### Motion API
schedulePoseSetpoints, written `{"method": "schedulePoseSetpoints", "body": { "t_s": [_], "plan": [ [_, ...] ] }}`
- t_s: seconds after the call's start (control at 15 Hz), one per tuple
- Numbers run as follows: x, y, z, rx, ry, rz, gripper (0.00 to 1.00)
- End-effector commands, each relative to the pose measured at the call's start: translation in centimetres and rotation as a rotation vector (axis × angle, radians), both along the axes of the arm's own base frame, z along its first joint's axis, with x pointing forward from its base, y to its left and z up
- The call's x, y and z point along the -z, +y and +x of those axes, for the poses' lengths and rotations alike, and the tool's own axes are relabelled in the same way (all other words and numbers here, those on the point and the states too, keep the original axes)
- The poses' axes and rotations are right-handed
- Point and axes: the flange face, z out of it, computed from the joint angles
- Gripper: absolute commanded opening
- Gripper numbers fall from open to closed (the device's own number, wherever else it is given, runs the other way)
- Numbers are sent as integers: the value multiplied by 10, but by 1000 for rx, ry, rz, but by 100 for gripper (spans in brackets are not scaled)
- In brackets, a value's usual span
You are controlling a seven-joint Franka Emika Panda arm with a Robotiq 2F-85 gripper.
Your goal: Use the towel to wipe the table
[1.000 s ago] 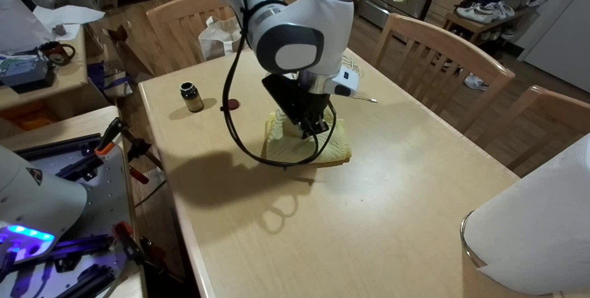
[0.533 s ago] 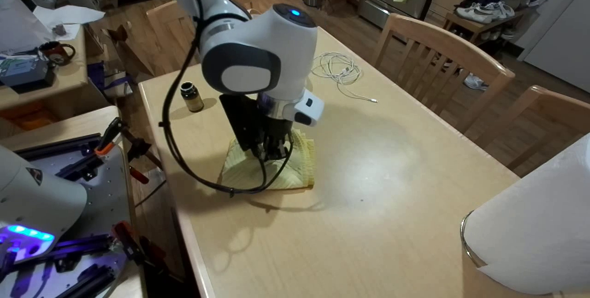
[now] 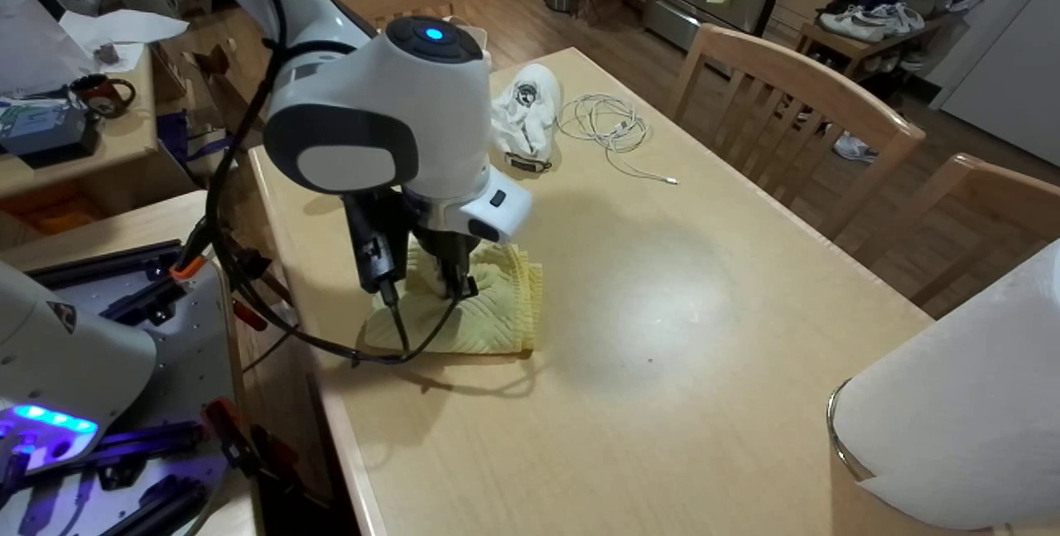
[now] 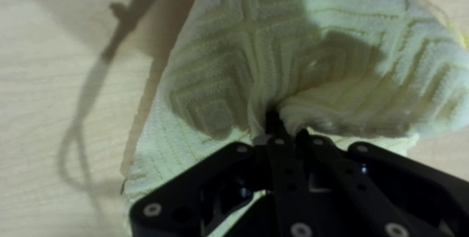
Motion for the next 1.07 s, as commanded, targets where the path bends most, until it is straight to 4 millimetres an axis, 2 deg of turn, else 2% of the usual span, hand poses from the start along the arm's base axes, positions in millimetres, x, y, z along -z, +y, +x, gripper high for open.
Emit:
{"method": "schedulePoseSetpoints", "body": {
  "t_s": [0.0,0.13,0.4,0.6,0.73,1.0],
  "plan": [
    [-22,7,-4,-11,-97,-24,1],
    [-42,1,6,-30,-154,-64,1],
    [-71,-10,45,-82,-236,-135,1],
    [-77,-8,79,-105,-274,-146,1],
    [-76,1,103,-125,-299,-143,1],
    [-65,10,155,-152,-328,-152,1]
  ]
}}
